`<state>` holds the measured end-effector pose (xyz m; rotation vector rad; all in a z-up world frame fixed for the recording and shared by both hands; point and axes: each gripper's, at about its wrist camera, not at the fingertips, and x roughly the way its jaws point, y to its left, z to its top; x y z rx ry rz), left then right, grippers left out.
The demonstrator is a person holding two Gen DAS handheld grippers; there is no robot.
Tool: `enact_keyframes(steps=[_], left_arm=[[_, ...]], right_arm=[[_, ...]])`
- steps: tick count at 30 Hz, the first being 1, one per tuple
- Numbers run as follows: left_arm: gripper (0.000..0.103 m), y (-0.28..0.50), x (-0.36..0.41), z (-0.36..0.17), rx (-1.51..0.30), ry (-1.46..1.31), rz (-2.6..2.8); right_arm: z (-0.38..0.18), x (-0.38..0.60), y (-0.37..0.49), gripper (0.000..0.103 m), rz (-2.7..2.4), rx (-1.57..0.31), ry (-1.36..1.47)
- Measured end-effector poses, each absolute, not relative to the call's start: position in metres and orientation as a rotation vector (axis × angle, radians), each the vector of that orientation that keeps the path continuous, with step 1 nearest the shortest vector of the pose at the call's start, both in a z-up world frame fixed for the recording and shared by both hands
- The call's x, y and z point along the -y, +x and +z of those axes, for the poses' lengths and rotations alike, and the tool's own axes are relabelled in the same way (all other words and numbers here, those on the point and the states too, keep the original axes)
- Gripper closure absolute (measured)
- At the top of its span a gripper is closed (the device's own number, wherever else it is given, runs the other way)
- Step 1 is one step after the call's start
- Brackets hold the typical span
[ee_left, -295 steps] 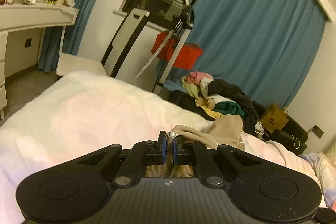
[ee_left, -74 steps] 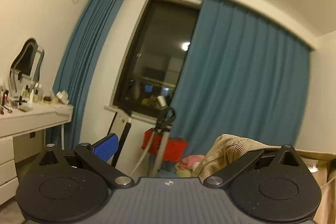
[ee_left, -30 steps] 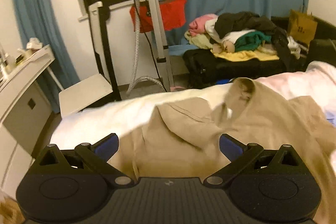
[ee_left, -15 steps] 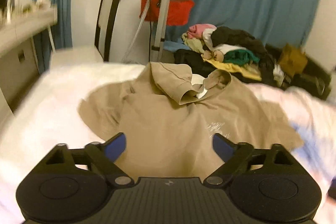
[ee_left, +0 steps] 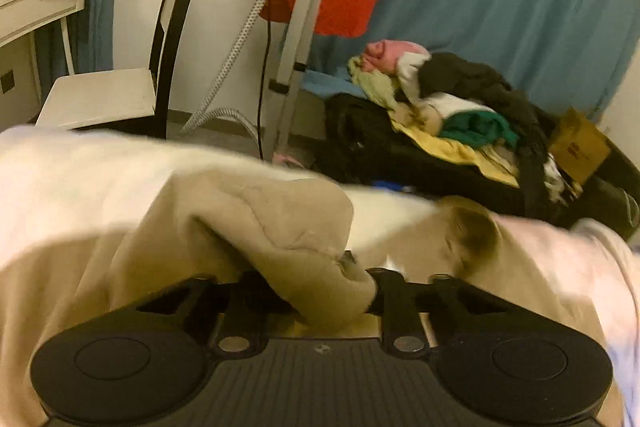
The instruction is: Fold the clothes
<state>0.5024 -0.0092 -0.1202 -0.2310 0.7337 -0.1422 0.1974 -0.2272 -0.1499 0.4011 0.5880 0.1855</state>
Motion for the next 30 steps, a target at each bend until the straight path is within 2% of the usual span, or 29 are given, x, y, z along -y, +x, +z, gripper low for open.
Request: enact_keyframes(steps=[4,9,11,21,25,30], left_arm=[[0.083,0.549,0.005,-0.123,-0.740,-0.323,-0.093],[0.028,0.554,0.002,-0.123,-0.739,-0.278,-0.079],[0.017,0.540,-0.001,-0.116,-0.730,-0.270,-0.097],[0.008,0.385,-0.061,-0.071,-0.649,-0.284,-0.174],[0.008,0.336,-0.107,-0.075,-0.647,-0.415,-0.119],[0.013,0.312,-0.168,-0.098,-0.653,-0.702,0.000]], right_arm=[[-0.168,0.228,0.217,0.019,0.161,-0.594,0.400],[-0.178,0.231,0.229,0.019,0.146,-0.600,0.420],[-0.175,0.232,0.227,0.019,0.149,-0.584,0.422],[-0.148,0.231,0.198,0.019,0.144,-0.511,0.410],[-0.133,0.230,0.177,0.019,0.147,-0.502,0.410],[-0.119,0.229,0.153,0.019,0.144,-0.495,0.412]])
